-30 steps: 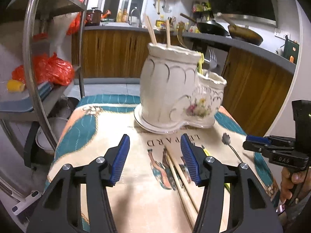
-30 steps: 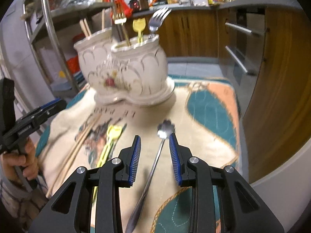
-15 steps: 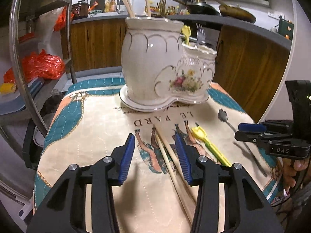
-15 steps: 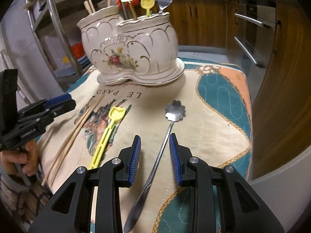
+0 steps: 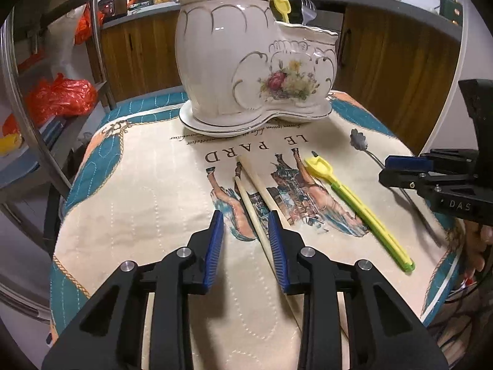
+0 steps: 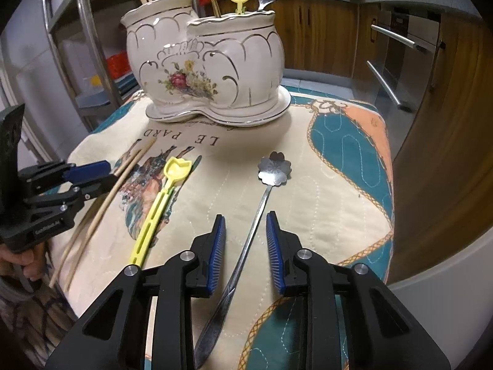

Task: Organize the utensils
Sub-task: 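Move the left tool to a chopstick while the right tool approaches the flower-handled spoon, then grasp the chopstick with the left tool while the right tool grasps the silver flower-handled spoon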

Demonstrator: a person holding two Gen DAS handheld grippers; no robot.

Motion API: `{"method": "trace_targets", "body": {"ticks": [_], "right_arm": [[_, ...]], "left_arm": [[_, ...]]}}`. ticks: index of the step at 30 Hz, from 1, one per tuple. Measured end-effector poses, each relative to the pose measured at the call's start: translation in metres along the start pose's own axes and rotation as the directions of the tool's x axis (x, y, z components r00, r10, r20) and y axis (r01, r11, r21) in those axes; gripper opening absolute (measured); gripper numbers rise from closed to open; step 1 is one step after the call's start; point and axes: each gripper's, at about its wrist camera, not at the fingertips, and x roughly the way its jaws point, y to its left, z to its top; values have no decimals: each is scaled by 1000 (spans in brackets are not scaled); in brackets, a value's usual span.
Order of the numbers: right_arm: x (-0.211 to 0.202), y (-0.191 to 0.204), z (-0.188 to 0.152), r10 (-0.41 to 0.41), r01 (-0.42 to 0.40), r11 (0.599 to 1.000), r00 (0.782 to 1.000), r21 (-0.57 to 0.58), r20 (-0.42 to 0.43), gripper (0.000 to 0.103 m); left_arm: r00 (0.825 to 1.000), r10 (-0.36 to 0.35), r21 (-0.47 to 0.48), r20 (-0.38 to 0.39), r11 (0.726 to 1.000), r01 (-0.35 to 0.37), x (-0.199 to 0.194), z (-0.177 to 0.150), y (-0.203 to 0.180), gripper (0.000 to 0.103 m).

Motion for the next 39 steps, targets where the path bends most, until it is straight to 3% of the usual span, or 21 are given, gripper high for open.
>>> {"method": "trace_targets", "body": {"ticks": [6, 9, 16, 25, 39], "right_arm": [[3, 9, 0, -26, 26, 998, 1000, -52, -2, 13], [6, 10, 3, -18, 17, 998, 1000, -60, -12, 11], [15, 11, 21, -11, 2, 997, 991, -72, -131, 10], [26, 16, 40, -39, 4, 993, 953, -114, -302, 10], [23, 29, 40, -98, 60, 990, 943, -128, -318, 7]], "left_arm": [[998, 65, 33, -6, 997, -64, 0, 0, -1, 10], [996, 92, 34, -17, 995, -92, 5, 7, 6, 7], [992, 74, 37, -101, 997, -70, 7, 17, 14, 7], [970, 21, 85, -244, 996, 0, -4, 14, 12, 17], [941, 38, 110, -335, 994, -1, -4, 14, 6, 23]]}}
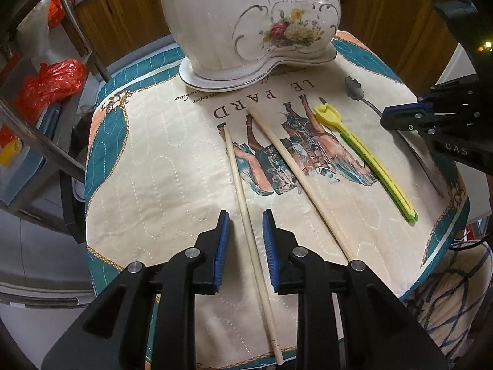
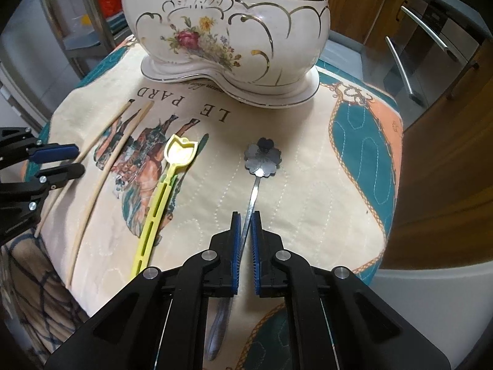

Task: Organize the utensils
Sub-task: 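Grasp the chopstick with the left tool while the right tool grasps the silver flower-handled spoon, then carry the chopstick into the tall pot while the right tool lowers the spoon into the short pot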

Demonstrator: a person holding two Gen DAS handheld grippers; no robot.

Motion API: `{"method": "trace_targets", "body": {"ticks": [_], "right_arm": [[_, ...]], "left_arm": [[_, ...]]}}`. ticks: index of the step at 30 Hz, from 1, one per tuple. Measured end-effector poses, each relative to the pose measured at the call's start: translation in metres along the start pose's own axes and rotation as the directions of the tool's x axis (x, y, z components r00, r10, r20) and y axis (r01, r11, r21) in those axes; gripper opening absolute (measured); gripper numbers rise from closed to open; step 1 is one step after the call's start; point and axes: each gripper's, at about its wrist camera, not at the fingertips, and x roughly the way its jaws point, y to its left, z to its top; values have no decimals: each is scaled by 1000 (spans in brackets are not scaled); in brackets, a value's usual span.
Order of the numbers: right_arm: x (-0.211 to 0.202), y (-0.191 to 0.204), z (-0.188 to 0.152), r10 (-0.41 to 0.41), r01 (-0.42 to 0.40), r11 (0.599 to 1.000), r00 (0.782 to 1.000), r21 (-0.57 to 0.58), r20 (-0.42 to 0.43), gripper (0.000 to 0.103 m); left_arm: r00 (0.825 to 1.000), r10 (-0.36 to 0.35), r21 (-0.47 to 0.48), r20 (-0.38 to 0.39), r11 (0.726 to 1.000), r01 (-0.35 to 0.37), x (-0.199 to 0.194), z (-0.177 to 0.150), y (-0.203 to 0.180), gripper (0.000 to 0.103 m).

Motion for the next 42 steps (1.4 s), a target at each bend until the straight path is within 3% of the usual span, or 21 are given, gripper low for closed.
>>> {"method": "trace_targets", "body": {"ticks": [2, 5, 9, 15, 19, 21, 27, 30, 35, 42], "right_arm": [[0, 2, 1, -6, 6, 1000, 1000, -1, -4, 6], [0, 3, 1, -8, 8, 1000, 1000, 4, 0, 4], [-2, -1, -4, 13, -14, 999, 1000, 37, 24, 4], [-19, -13, -15, 82, -90, 994, 990, 68, 115, 4], [-47, -16, -26, 132, -154, 985, 963, 76, 237, 4], [-61, -18, -32, 153, -183, 980, 943, 78, 294, 4], [-91, -31, -39, 241, -316, 944, 857, 96, 456, 4], [-98, -36, -39, 268, -359, 929, 823, 93, 502, 4], [-98, -41, -30, 287, -393, 915, 790, 87, 541, 4], [-107, -59, -19, 315, -443, 894, 727, 66, 610, 4]], "left_arm": [[1000, 8, 7, 1, 1000, -8, 0, 0, 0, 22], [1000, 6, 18, 7, 1000, -6, 0, 0, -3, 6], [999, 30, 12, 43, 999, -31, -3, -5, -8, 4], [988, -63, -75, 142, 994, 74, -19, -12, 5, 4], [955, -106, -128, 277, 981, 146, -49, -15, 17, 4], [929, -128, -136, 348, 973, 185, -64, -16, 21, 4], [866, -139, -156, 479, 958, 240, -94, -5, 23, 4], [844, -146, -154, 516, 954, 259, -98, 3, 24, 4], [818, -153, -145, 555, 950, 276, -97, 12, 24, 4], [754, -174, -141, 634, 932, 334, -94, 25, 29, 4]]}}
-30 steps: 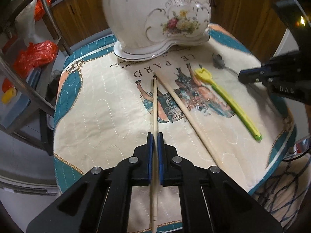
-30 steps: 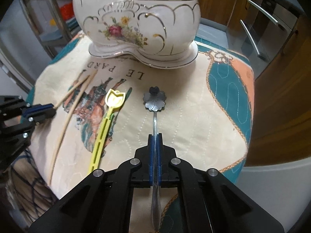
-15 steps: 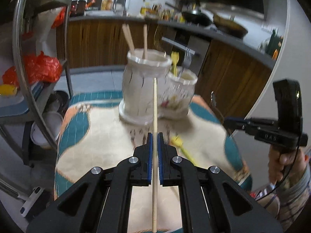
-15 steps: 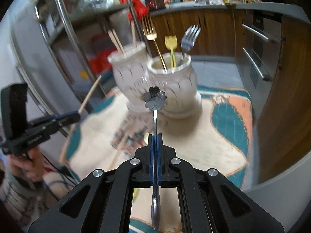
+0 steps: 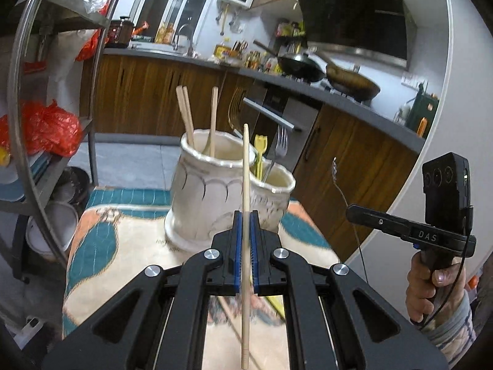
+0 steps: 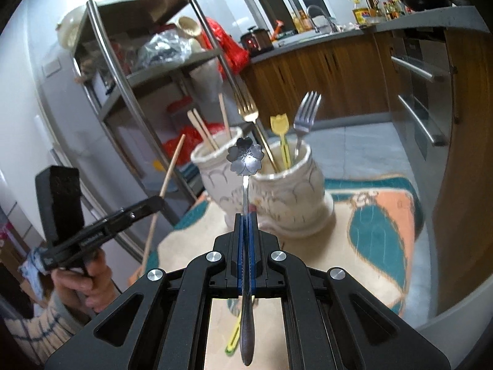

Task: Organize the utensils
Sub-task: 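Carry the chopstick into the tall pot while the right tool lowers the spoon into the short pot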

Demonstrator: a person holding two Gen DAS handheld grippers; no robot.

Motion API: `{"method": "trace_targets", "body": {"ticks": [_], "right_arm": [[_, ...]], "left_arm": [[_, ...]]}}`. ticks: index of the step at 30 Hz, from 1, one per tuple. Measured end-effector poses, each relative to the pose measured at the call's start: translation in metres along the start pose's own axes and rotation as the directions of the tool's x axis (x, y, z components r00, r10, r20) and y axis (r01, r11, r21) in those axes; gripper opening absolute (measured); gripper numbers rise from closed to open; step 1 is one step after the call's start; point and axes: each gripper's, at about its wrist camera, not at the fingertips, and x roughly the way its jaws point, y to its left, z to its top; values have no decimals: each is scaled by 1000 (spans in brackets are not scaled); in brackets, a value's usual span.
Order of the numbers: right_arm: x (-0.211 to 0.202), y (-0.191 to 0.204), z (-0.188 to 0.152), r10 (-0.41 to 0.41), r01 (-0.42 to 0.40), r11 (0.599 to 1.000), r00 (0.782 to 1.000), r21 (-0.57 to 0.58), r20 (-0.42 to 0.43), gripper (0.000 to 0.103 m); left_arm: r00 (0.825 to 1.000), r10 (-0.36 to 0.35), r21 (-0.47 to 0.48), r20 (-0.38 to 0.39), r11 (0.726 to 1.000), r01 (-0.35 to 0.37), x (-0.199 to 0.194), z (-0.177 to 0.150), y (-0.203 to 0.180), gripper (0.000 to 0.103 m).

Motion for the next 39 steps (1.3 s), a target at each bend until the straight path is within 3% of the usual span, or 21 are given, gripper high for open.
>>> {"method": "trace_targets", "body": {"ticks": [8, 15, 22, 34, 39], "right_arm": [[8, -2, 24, 44, -43, 999, 997, -8, 69, 4], [22, 0, 46, 26, -22, 999, 990, -32, 137, 4], [29, 8, 67, -10, 26, 998, 969, -62, 247, 4], [66, 6, 88, -85, 122, 989, 929, -81, 361, 4], [80, 1, 86, -131, 181, 979, 916, -97, 380, 4]], "left_arm": [[993, -38, 0, 108, 999, 38, 16, 20, 3, 4], [981, -42, -28, 188, 998, 49, 26, 43, 12, 4], [945, -44, -43, 325, 997, 61, 26, 72, 24, 4], [892, 10, -43, 452, 999, 11, 51, 91, 26, 4], [892, -4, -14, 451, 1000, 11, 71, 82, 21, 4]]}}
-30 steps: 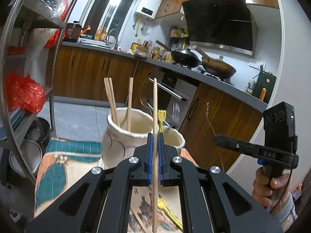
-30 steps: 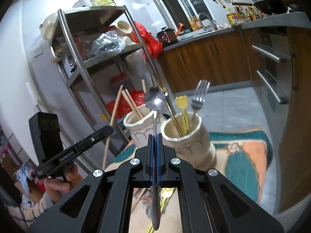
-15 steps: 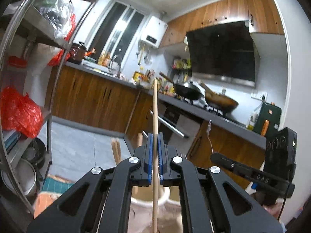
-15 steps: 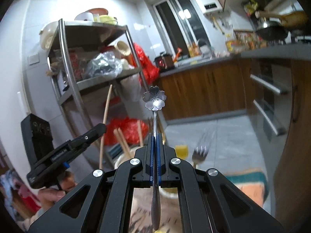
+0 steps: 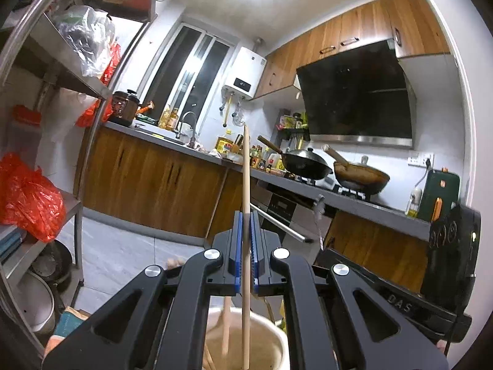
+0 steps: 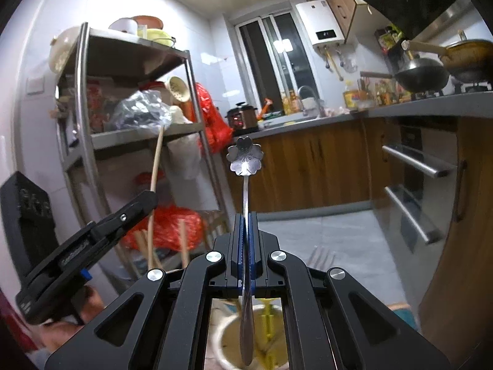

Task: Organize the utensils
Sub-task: 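Carry the chopstick into the tall pot while the right tool lowers the spoon into the short pot, then open the left tool releasing the chopstick while the right tool releases the spoon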

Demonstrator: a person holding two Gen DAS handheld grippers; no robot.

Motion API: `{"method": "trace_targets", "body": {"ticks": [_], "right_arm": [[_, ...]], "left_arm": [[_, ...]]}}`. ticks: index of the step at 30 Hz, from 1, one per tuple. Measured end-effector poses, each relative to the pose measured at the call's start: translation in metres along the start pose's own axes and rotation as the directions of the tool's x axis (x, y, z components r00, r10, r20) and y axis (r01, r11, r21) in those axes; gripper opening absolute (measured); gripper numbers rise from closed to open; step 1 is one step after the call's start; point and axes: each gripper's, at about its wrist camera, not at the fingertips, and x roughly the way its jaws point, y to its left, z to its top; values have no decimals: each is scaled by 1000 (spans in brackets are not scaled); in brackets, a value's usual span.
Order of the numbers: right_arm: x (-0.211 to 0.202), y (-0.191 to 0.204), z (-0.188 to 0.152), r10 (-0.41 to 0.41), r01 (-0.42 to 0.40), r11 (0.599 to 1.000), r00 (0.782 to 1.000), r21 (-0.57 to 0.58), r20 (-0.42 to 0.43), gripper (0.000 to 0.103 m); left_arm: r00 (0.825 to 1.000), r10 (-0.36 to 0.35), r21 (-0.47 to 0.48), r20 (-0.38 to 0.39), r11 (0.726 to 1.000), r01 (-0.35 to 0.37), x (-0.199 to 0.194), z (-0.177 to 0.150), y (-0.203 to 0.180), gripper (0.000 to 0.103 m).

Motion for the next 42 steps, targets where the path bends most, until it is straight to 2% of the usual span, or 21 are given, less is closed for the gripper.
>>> {"method": "trace_targets", "body": {"ticks": [7, 15, 24, 31, 33, 36, 40, 42], "right_arm": [[0, 3, -21, -43, 40, 997, 998, -61, -51, 4], [-11, 12, -37, -77, 68, 993, 992, -94, -100, 4], [-8, 10, -48, -114, 99, 989, 983, -109, -147, 4], [-4, 9, -52, -134, 115, 987, 976, -117, -172, 4], [-4, 9, -54, -135, 115, 986, 975, -117, -176, 4], [-4, 10, -54, -137, 117, 986, 975, -120, -175, 4], [-4, 10, -55, -137, 117, 986, 975, -120, -177, 4], [-4, 9, -55, -139, 119, 986, 974, -119, -180, 4]], "left_arm": [[998, 10, 86, -54, 996, -5, -3, -29, -13, 5], [994, 49, 80, -98, 996, -41, -21, -34, -12, 5], [980, 102, 141, -170, 987, -79, -12, -45, -19, 5], [979, 121, 171, -167, 981, -92, -13, -47, -22, 5], [979, 127, 172, -161, 980, -98, -15, -46, -22, 7], [980, 131, 173, -148, 979, -104, -19, -44, -22, 24], [982, 129, 175, -139, 979, -104, -24, -40, -23, 27], [982, 130, 175, -137, 979, -105, -26, -38, -22, 32]]}}
